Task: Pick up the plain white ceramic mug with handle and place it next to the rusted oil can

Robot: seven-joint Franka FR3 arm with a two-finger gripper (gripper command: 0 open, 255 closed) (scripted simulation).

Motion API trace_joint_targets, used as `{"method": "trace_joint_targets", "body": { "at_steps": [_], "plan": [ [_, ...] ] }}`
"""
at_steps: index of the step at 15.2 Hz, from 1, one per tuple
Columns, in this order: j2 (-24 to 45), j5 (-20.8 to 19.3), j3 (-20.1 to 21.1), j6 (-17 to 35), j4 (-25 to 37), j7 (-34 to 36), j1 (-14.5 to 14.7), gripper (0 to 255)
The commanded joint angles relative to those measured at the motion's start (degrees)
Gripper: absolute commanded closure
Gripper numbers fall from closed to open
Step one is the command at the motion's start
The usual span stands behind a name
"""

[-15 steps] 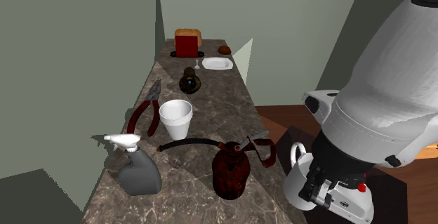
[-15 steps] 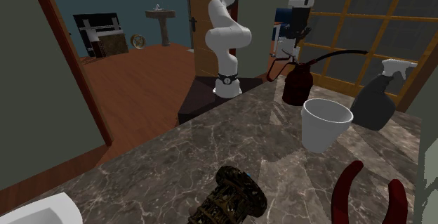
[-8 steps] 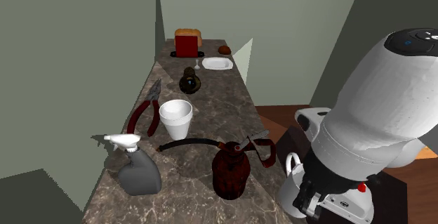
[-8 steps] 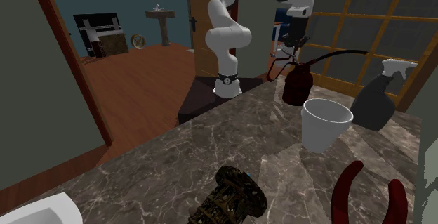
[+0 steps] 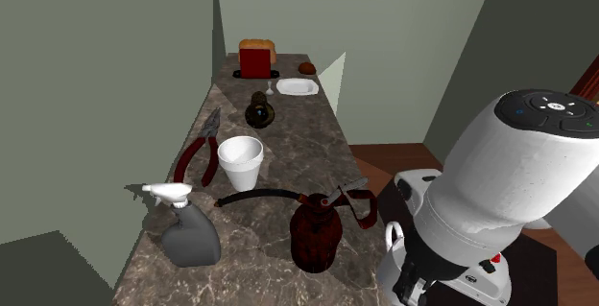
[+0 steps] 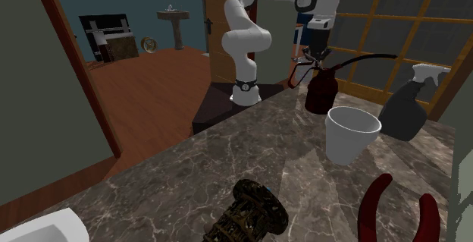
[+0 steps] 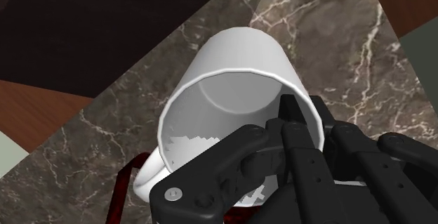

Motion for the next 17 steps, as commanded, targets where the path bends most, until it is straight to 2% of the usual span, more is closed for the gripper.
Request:
{"method": "trace_joint_targets", "body": {
  "at_steps": [1,6,14,15,17],
  "plan": [
    [0.7,1.2,1.5,1.8,-1.0,0.0,0.1,255],
    [2.5,4.0,5.0,6.1,-3.3,-0.4,0.0,255],
    [2.5,4.0,5.0,6.1,-3.3,-0.4,0.0,255],
    [2.5,4.0,5.0,6.1,-3.3,-0.4,0.0,0],
    [2.5,4.0,5.0,6.1,-3.3,-0.4,0.0,0]
  ]
}}
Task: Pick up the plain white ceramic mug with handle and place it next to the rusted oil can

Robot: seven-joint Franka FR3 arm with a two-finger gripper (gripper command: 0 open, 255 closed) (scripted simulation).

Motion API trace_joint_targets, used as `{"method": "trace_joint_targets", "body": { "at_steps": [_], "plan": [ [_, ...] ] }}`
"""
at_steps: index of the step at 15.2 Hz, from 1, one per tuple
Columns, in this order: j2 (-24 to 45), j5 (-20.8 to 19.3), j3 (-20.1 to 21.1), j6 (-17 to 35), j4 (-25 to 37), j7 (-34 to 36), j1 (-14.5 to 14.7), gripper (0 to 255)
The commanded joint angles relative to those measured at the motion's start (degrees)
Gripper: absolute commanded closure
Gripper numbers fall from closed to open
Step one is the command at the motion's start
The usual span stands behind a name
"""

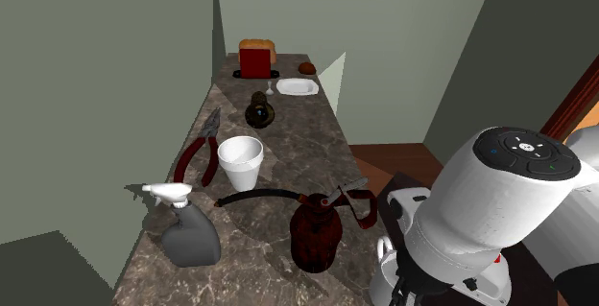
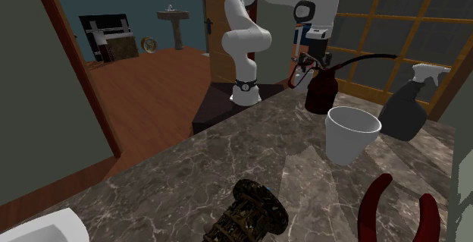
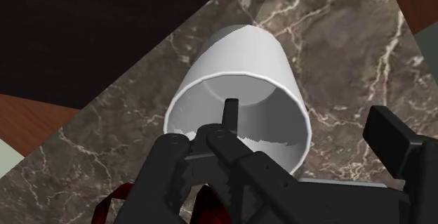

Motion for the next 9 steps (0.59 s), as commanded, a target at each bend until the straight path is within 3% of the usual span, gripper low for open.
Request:
{"method": "trace_joint_targets", "body": {
  "at_steps": [1,3,7,9],
  "plan": [
    [0.0,0.0,0.0,0.0,0.0,0.0,0.0,0],
    [0.0,0.0,0.0,0.0,0.0,0.0,0.0,0],
    [-3.0,-4.8,-6.0,-7.8,4.6,1.0,0.2,0],
    [-3.0,-4.8,-6.0,-7.8,4.6,1.0,0.2,0]
  ]
}}
